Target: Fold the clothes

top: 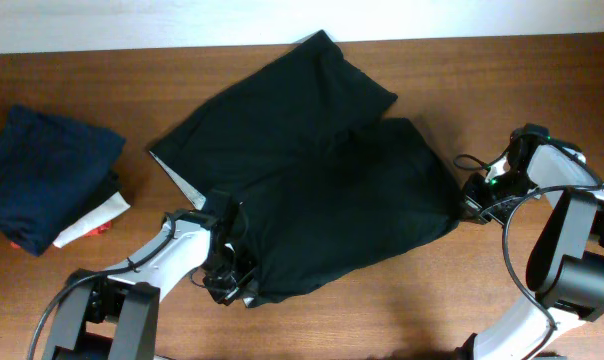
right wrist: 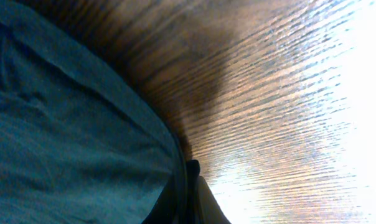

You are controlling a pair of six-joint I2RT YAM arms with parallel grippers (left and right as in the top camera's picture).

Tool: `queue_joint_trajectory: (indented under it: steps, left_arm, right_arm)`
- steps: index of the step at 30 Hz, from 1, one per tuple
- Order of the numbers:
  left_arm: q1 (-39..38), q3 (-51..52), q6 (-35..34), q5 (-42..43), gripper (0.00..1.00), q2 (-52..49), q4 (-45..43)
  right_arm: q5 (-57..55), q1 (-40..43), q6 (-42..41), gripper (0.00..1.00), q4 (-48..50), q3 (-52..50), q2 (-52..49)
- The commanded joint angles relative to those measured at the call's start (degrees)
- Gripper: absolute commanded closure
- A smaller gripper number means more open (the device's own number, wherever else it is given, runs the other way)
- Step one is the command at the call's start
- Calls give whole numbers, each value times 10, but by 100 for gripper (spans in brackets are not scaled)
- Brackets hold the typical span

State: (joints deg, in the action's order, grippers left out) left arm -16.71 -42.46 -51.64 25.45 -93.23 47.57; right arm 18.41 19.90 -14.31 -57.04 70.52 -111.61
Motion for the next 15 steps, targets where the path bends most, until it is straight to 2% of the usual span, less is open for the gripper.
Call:
queue_joint_trajectory:
  steps: [1,2,4,5,7,10,11,13,14,15]
  left_arm:
    - [15,3,17,-54,100,2,-18]
    - [39,-1,41,-62,99,2,-33]
    - [95,-23,74,-131,100,2,-36]
    - [137,-47,116,-160,100,2,-41]
    - [189,-90,166,-163,100,2,-45]
    - [225,-125,179,-148,98,2,-29]
    - [225,-125,179,-136,94,2,-15]
    - [217,-124,179,-112,80,2,39]
    - [212,-123,179,-106,66,2,53]
    - [202,-123,179,-95,43,2,85]
  right_arm:
    - [1,0,5,96,-7,9,3]
    - [24,0,5,96,-7,9,3]
    - [47,0,5,96,-6,9,3]
    - [50,0,5,96,-6,9,3]
    - [62,-2,3,96,-6,9,3]
    - [67,-30,3,96,-12,9,3]
    - [66,-43,3,96,-10,9,3]
    - [65,-73,3,95,4,9,3]
    - [64,-79,3,95,7,9,3]
    - [64,-83,3,95,7,9,3]
